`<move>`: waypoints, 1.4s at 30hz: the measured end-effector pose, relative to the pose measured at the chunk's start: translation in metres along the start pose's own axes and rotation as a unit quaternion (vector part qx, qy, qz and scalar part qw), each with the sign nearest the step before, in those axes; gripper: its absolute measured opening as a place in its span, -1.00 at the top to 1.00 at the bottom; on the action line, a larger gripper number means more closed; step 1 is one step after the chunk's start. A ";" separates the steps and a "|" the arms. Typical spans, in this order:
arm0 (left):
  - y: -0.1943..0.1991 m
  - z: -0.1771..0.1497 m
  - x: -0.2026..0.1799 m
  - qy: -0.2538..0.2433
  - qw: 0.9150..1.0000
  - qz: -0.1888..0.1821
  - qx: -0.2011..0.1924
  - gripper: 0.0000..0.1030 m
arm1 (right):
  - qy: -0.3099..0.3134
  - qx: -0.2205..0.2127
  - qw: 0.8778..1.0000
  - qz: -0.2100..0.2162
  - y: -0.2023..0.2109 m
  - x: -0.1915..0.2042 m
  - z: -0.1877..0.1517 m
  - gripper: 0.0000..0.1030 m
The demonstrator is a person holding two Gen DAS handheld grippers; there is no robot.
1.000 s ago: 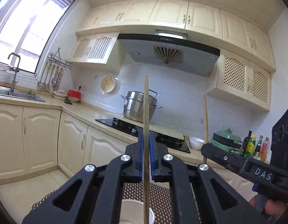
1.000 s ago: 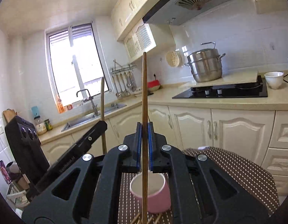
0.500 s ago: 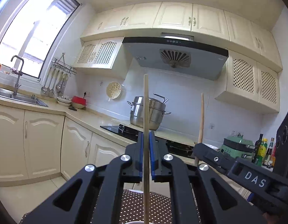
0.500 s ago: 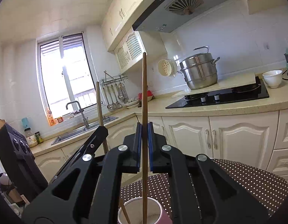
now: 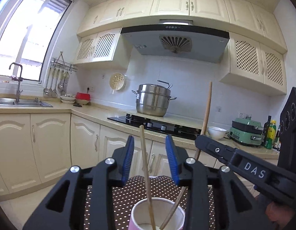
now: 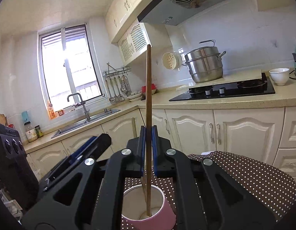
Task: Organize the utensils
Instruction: 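Lift the chopsticks and drop them into the pink cup with both grippers, then lower both grippers back toward the utensils on the table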
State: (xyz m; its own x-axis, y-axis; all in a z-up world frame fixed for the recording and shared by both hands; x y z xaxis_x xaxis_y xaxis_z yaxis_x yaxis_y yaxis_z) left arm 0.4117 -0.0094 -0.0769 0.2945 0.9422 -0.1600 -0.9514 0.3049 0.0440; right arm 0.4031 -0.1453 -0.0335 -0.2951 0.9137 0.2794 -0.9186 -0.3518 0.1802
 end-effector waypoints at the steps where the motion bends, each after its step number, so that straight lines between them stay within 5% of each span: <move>1: 0.002 0.000 0.000 -0.006 1.000 0.007 0.006 0.21 | 0.002 0.001 1.000 -0.001 0.001 0.000 0.000 0.86; 7: 0.023 0.000 0.004 -0.042 0.997 0.056 0.029 -0.19 | 0.012 0.009 1.000 -0.009 0.007 0.002 -0.008 0.86; 21: 0.066 0.003 0.007 -0.066 0.989 0.115 0.070 -0.43 | 0.019 0.032 0.998 -0.041 0.021 0.007 -0.024 0.82; 23: 0.073 0.004 0.007 -0.063 0.988 0.118 0.074 -0.43 | 0.021 0.030 0.998 -0.044 0.027 0.009 -0.024 0.65; 26: 0.083 0.005 0.007 -0.058 0.988 0.116 0.080 -0.47 | 0.018 0.019 0.999 -0.044 0.038 0.010 -0.022 0.03; 30: 0.094 0.000 0.004 -0.055 0.987 0.110 0.102 -0.48 | 0.018 0.022 0.998 -0.047 0.051 0.009 -0.020 0.02; 36: 0.103 -0.036 0.005 -0.028 0.976 0.071 0.205 -0.48 | 0.033 0.056 0.996 -0.064 0.071 -0.005 -0.030 -0.08; 42: 0.111 -0.102 0.007 -0.020 0.944 0.050 0.326 -0.48 | 0.066 0.135 0.985 -0.090 0.085 -0.025 -0.068 -0.13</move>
State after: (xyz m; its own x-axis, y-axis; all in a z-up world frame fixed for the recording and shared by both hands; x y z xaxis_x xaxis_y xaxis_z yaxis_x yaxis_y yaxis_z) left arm 0.2994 0.0168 -0.1733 0.2218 0.9713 -0.0858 -0.7210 0.2226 0.6562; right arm 0.3142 -0.1838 -0.0896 -0.1815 0.9784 0.0984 -0.8609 -0.2065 0.4649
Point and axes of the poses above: each gripper's, at about its wrist camera, not at the fingertips, and y roughly against the way its jaws point, x to its left, z to its top, the point moved 8 cm from there along -y, roughly the way its jaws point, and after that the axes turned 7 degrees about -z, right-handed, at the moved point
